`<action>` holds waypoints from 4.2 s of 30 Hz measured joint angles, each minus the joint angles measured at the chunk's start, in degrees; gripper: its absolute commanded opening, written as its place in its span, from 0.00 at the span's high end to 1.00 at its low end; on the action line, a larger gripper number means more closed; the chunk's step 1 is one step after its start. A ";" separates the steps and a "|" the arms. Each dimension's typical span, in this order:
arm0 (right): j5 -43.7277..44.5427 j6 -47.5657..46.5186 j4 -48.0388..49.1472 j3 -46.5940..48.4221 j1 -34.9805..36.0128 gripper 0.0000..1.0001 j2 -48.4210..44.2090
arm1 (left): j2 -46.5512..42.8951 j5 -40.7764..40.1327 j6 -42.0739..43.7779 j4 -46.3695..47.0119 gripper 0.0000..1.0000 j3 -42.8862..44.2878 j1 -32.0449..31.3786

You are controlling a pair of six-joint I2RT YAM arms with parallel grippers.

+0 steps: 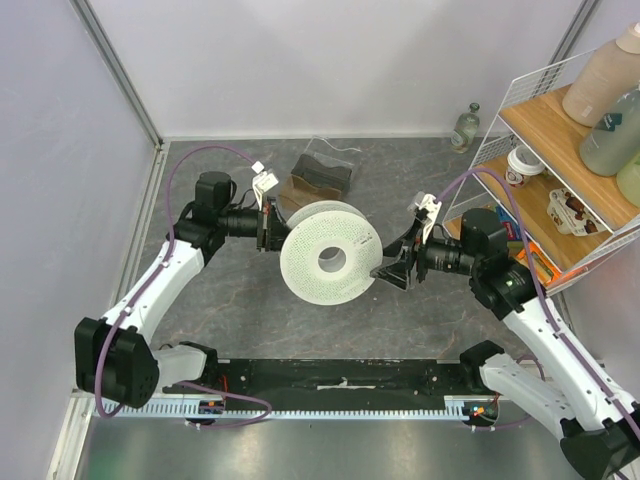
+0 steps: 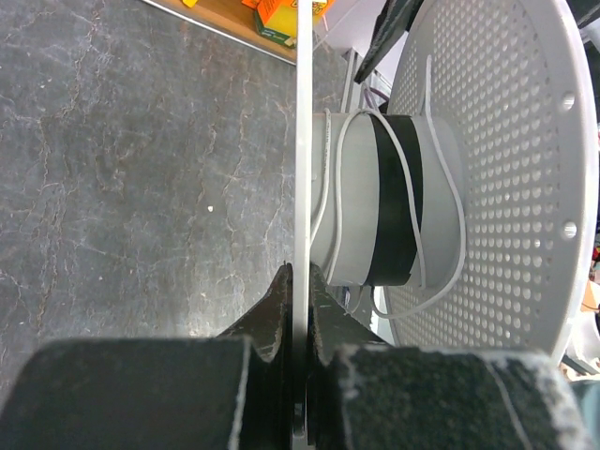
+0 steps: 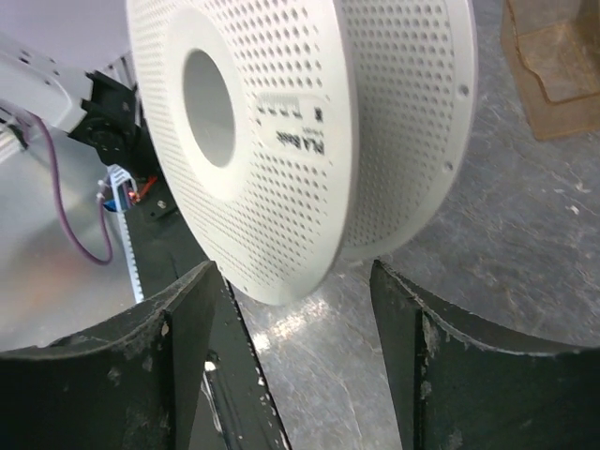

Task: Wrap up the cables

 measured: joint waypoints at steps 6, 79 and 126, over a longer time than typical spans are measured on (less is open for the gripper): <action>-3.78 5.95 7.19 -2.54 0.00 0.32 1.22 | 0.50 0.50 1.46 1.14 0.98 -1.14 0.00; -20.13 28.13 37.07 4.76 -4.17 0.85 60.63 | -5.09 -4.39 19.85 -10.16 0.21 -5.97 17.84; 10.05 -14.21 -9.90 17.94 -11.19 0.02 29.49 | -9.92 -30.71 16.85 -26.84 0.01 8.74 17.84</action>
